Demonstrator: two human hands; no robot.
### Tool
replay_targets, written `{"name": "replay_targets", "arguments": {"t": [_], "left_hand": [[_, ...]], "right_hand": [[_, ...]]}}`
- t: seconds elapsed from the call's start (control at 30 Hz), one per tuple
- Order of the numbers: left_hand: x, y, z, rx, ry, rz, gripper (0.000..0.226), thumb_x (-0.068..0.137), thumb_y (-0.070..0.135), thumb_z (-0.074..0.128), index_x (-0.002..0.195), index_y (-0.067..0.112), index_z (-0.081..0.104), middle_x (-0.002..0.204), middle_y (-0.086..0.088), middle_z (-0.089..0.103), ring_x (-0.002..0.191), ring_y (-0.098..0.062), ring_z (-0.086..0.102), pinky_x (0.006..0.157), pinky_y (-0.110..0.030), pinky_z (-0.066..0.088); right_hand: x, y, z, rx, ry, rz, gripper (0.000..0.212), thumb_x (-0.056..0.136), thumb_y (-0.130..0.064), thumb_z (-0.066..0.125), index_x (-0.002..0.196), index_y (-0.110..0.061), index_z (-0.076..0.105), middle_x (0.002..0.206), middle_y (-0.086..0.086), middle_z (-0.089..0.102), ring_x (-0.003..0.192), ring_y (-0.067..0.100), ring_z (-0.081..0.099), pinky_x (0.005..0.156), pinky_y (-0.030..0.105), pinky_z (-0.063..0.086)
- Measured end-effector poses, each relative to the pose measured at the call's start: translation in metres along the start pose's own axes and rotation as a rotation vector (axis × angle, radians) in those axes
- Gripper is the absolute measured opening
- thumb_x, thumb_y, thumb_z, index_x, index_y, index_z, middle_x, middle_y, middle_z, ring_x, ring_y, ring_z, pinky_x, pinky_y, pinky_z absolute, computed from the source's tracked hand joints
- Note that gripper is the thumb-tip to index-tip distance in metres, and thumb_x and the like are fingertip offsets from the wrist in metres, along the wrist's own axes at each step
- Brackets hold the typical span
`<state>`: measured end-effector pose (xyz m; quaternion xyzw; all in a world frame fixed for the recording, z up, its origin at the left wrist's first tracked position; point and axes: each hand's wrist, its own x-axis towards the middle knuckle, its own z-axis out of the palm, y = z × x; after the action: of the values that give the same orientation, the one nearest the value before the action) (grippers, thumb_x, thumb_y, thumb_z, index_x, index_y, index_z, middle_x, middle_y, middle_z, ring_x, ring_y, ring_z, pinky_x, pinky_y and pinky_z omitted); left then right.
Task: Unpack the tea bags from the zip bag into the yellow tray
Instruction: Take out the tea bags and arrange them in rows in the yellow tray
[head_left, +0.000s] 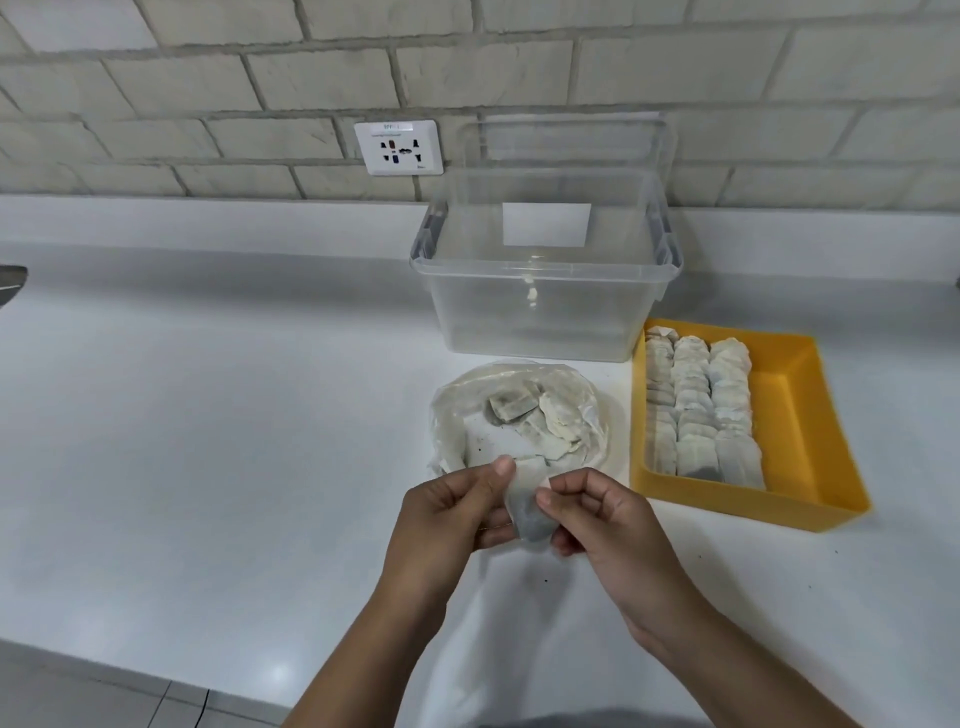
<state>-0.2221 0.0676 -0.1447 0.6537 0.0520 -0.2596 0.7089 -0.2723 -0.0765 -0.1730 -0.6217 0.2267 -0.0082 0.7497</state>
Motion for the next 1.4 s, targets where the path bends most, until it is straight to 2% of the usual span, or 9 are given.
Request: {"name": "replay_targets", "arguments": {"t": [0.17,0.37,0.53,0.67,0.77,0.93,1.03,1.13,1.4], "left_hand": [[0.007,-0.001,-0.013,0.035,0.13,0.054,0.01,0.086,0.011,0.073,0.094,0.012,0.079,0.085,-0.011,0.079,0.083,-0.025,0.077,0.077,-0.027,0.061],[0.025,0.012,-0.042,0.181,0.29,0.222,0.008,0.087,0.019,0.073,0.086,0.023,0.08,0.083,0.0,0.079,0.081,-0.021,0.074,0.087,-0.039,0.059],[0.032,0.014,-0.044,0.177,0.3,0.205,0.013,0.091,0.018,0.07,0.085,0.026,0.079,0.084,0.001,0.078,0.084,-0.024,0.074,0.091,-0.046,0.058],[0.035,0.011,-0.041,0.173,0.3,0.178,0.013,0.091,0.018,0.07,0.085,0.025,0.079,0.083,0.0,0.078,0.084,-0.025,0.073,0.091,-0.044,0.058],[0.036,0.011,-0.041,0.161,0.296,0.175,0.012,0.092,0.015,0.069,0.089,0.021,0.078,0.084,0.0,0.079,0.082,-0.022,0.074,0.088,-0.04,0.059],[0.035,0.013,-0.041,0.142,0.297,0.179,0.013,0.093,0.015,0.067,0.089,0.021,0.078,0.082,-0.002,0.079,0.08,-0.018,0.073,0.084,-0.035,0.06],[0.033,0.013,-0.038,0.159,0.27,0.178,0.015,0.094,0.014,0.066,0.092,0.02,0.079,0.083,-0.001,0.079,0.084,-0.021,0.074,0.085,-0.036,0.06],[0.029,0.013,-0.029,0.168,0.21,0.171,0.016,0.095,0.013,0.064,0.095,0.02,0.079,0.084,0.0,0.079,0.084,-0.019,0.074,0.084,-0.035,0.061],[0.017,0.012,-0.012,0.088,0.105,0.116,0.022,0.098,0.013,0.057,0.099,0.018,0.078,0.084,-0.007,0.078,0.08,-0.019,0.075,0.074,-0.027,0.061]], "right_hand": [[0.015,-0.001,0.002,-0.138,-0.061,-0.072,0.004,0.087,-0.017,0.07,0.086,-0.013,0.07,0.066,-0.007,0.065,0.061,0.01,0.055,0.063,0.023,0.048],[0.072,-0.01,-0.008,-0.746,-0.048,-0.368,0.015,0.09,-0.016,0.065,0.099,-0.026,0.073,0.087,-0.017,0.065,0.064,0.002,0.056,0.066,0.016,0.044],[0.097,-0.007,0.005,-1.203,-0.263,-0.296,0.033,0.085,-0.028,0.07,0.118,-0.03,0.064,0.123,-0.011,0.056,0.111,0.012,0.055,0.088,0.025,0.042],[0.101,-0.007,0.01,-1.321,-0.297,-0.293,0.035,0.079,-0.035,0.074,0.112,-0.031,0.063,0.114,-0.011,0.054,0.104,0.014,0.057,0.078,0.026,0.043],[0.1,-0.007,0.009,-1.273,-0.315,-0.275,0.026,0.08,-0.031,0.074,0.104,-0.027,0.066,0.086,-0.014,0.054,0.087,0.009,0.055,0.068,0.022,0.035],[0.089,-0.02,-0.004,-0.991,-0.23,-0.299,0.01,0.078,-0.027,0.079,0.079,-0.025,0.069,0.071,-0.014,0.06,0.065,0.0,0.055,0.065,0.017,0.043],[0.07,-0.035,-0.007,-0.668,-0.197,-0.254,0.01,0.081,-0.025,0.077,0.078,-0.018,0.071,0.061,-0.018,0.059,0.052,0.004,0.044,0.055,0.011,0.034],[0.053,-0.046,-0.003,-0.257,-0.308,-0.11,0.015,0.082,-0.019,0.075,0.085,-0.005,0.07,0.063,-0.005,0.056,0.054,0.009,0.041,0.051,0.014,0.037],[0.048,-0.03,0.005,-0.323,-0.134,-0.244,0.018,0.078,-0.023,0.08,0.078,-0.01,0.067,0.068,0.005,0.06,0.061,0.016,0.048,0.059,0.029,0.043]]}}
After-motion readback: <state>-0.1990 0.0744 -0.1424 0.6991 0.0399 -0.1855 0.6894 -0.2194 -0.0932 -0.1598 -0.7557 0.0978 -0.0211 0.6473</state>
